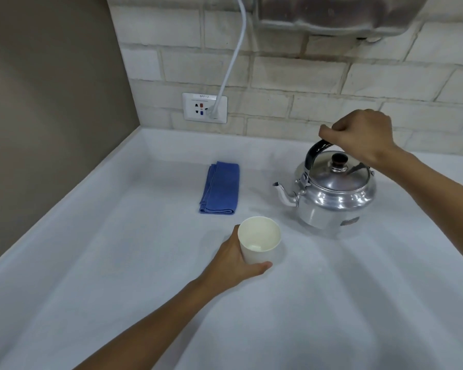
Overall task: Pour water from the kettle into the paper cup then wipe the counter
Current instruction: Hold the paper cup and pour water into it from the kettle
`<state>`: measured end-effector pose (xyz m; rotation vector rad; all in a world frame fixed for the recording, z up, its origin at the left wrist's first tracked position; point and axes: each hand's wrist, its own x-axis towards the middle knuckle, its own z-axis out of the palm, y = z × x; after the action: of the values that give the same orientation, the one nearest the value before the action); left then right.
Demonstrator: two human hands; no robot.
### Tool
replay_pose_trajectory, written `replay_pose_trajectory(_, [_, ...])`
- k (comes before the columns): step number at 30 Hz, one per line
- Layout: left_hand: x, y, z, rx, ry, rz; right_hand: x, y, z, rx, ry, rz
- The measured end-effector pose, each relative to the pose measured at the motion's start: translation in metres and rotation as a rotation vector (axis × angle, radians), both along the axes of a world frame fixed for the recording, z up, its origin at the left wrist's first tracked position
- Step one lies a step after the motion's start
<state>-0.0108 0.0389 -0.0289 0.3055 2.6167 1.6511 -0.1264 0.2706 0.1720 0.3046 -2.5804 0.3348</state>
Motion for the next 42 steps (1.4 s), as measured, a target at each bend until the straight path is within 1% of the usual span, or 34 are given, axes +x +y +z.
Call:
replay_pose_trajectory(12, [0.0, -0.002, -0.002, -0.004, 0.023, -0.002, 0.058, -0.036, 0.011, 0.309, 0.139, 0.158])
replay_pose_trajectory(21, [-0.001, -0.002, -0.003, 0.007, 0.034, 0.004, 0.071, -0.045, 0.023, 0.389, 0.2, 0.215])
replay_pose_trajectory(27, [-0.002, -0.001, -0.004, 0.016, 0.043, -0.005, 0.076, -0.047, 0.027, 0.426, 0.199, 0.226])
replay_pose_trajectory(35, [-0.001, -0.001, -0.004, 0.028, 0.033, -0.002, 0.088, -0.052, 0.035, 0.504, 0.283, 0.232])
replay_pose_trajectory(42, [-0.001, -0.001, -0.004, 0.026, 0.027, -0.005, 0.089, -0.054, 0.041, 0.547, 0.275, 0.225])
